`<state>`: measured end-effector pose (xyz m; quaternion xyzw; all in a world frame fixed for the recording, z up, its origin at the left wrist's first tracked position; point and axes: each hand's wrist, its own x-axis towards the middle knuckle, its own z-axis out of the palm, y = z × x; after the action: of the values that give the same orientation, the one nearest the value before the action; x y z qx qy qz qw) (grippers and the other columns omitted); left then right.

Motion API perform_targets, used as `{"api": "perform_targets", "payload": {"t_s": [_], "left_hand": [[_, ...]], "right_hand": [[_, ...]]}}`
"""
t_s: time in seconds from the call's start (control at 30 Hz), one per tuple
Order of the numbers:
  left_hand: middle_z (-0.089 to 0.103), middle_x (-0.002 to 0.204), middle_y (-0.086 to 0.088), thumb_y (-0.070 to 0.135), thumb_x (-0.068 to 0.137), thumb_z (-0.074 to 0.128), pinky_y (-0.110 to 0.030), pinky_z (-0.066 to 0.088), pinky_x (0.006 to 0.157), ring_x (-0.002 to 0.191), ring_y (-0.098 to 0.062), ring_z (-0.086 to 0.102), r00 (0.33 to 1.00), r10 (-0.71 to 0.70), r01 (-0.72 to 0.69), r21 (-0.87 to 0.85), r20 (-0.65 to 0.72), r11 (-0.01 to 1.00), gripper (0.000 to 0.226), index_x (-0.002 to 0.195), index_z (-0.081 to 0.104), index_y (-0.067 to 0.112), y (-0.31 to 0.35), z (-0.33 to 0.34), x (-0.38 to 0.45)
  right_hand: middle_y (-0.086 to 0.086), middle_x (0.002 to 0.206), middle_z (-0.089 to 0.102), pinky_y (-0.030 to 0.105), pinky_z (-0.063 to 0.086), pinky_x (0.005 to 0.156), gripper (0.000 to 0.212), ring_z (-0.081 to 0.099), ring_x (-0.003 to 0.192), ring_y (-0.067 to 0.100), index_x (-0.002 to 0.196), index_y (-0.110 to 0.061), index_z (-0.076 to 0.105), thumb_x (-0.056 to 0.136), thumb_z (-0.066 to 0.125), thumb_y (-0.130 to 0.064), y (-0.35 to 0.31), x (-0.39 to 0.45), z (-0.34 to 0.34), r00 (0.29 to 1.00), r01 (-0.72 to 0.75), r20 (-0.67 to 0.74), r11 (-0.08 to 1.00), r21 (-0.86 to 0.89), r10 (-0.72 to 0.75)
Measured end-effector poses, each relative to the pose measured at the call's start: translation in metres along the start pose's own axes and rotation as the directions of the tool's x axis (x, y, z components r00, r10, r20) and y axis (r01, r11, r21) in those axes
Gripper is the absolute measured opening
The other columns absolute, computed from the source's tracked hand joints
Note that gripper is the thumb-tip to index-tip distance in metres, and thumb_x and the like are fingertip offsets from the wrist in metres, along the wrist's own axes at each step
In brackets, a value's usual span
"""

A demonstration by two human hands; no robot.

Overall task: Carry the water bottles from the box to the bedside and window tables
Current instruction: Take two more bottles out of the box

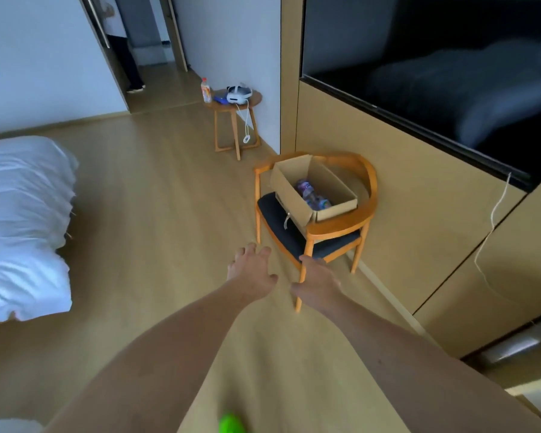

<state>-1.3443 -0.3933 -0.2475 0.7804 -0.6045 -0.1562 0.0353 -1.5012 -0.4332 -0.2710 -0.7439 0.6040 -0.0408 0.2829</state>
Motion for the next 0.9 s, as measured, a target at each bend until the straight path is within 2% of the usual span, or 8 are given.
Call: {"api": "perform_targets", "payload": {"t_s": [0.13, 0.3, 0.43, 0.57, 0.63, 0.73, 0.9], "left_hand": [[0.037, 0.152, -0.011, 0.038, 0.089, 0.063, -0.052, 0.042, 0.104, 0.138, -0.035, 0.036, 0.998, 0.061, -0.061, 0.006, 0.03, 0.998, 0.065, 0.148, 0.04, 0.022, -0.013, -0.001, 0.1], [0.039, 0.146, -0.006, 0.041, 0.089, 0.062, -0.05, 0.042, 0.103, 0.137, -0.032, 0.037, 0.988, 0.146, -0.145, -0.017, 0.059, 0.989, 0.063, 0.146, 0.041, 0.025, -0.038, -0.008, 0.237], [0.039, 0.145, -0.003, 0.045, 0.089, 0.063, -0.047, 0.044, 0.099, 0.135, -0.031, 0.038, 0.975, 0.194, -0.192, -0.026, 0.109, 0.981, 0.061, 0.144, 0.042, 0.027, -0.051, -0.031, 0.34], [0.04, 0.147, -0.007, 0.045, 0.09, 0.065, -0.047, 0.044, 0.103, 0.136, -0.032, 0.038, 0.962, 0.238, -0.24, -0.002, 0.136, 0.971, 0.064, 0.146, 0.043, 0.024, -0.049, -0.053, 0.43], [0.043, 0.145, -0.008, 0.046, 0.09, 0.064, -0.048, 0.044, 0.106, 0.134, -0.033, 0.041, 0.948, 0.273, -0.278, 0.006, 0.165, 0.961, 0.062, 0.144, 0.045, 0.022, -0.042, -0.054, 0.468], [0.043, 0.144, -0.01, 0.044, 0.091, 0.064, -0.051, 0.042, 0.108, 0.134, -0.035, 0.038, 0.919, 0.312, -0.319, -0.009, 0.241, 0.948, 0.061, 0.144, 0.044, 0.021, -0.032, -0.046, 0.517], [0.038, 0.149, -0.009, 0.044, 0.093, 0.062, -0.052, 0.042, 0.106, 0.138, -0.034, 0.035, 0.887, 0.339, -0.364, 0.022, 0.313, 0.931, 0.063, 0.149, 0.041, 0.022, -0.012, -0.027, 0.609]], "right_hand": [[0.008, 0.138, 0.046, 0.042, 0.051, 0.095, 0.071, 0.048, 0.126, 0.031, 0.15, -0.025, 0.036, 0.085, 0.066, -0.029, -0.007, 0.094, -0.006, 0.999, -0.05, -0.014, 0.999, 0.02, 0.05], [0.004, 0.108, 0.059, 0.031, 0.047, 0.07, 0.056, 0.058, 0.101, 0.027, 0.133, -0.02, 0.049, 0.081, 0.067, -0.028, -0.027, 0.216, -0.009, 0.993, -0.112, -0.027, 0.993, 0.034, 0.113], [0.009, 0.123, 0.055, 0.031, 0.048, 0.079, 0.058, 0.056, 0.113, 0.03, 0.136, -0.022, 0.046, 0.084, 0.068, -0.035, -0.049, 0.3, -0.02, 0.978, -0.2, -0.043, 0.978, 0.062, 0.203], [0.008, 0.13, 0.051, 0.038, 0.052, 0.093, 0.061, 0.052, 0.12, 0.03, 0.14, -0.022, 0.045, 0.085, 0.068, -0.037, -0.06, 0.365, -0.031, 0.956, -0.278, -0.06, 0.952, 0.125, 0.287], [0.007, 0.129, 0.052, 0.04, 0.052, 0.095, 0.063, 0.053, 0.119, 0.031, 0.142, -0.026, 0.045, 0.084, 0.069, -0.036, -0.057, 0.392, -0.032, 0.947, -0.31, -0.043, 0.938, 0.154, 0.32], [0.005, 0.129, 0.053, 0.037, 0.05, 0.093, 0.064, 0.052, 0.122, 0.03, 0.143, -0.031, 0.046, 0.084, 0.07, -0.033, -0.046, 0.434, -0.032, 0.926, -0.368, -0.015, 0.909, 0.198, 0.378], [0.009, 0.131, 0.059, 0.031, 0.047, 0.092, 0.055, 0.056, 0.123, 0.03, 0.133, -0.024, 0.052, 0.08, 0.066, -0.034, -0.016, 0.519, -0.03, 0.888, -0.451, 0.011, 0.865, 0.222, 0.46]]}}
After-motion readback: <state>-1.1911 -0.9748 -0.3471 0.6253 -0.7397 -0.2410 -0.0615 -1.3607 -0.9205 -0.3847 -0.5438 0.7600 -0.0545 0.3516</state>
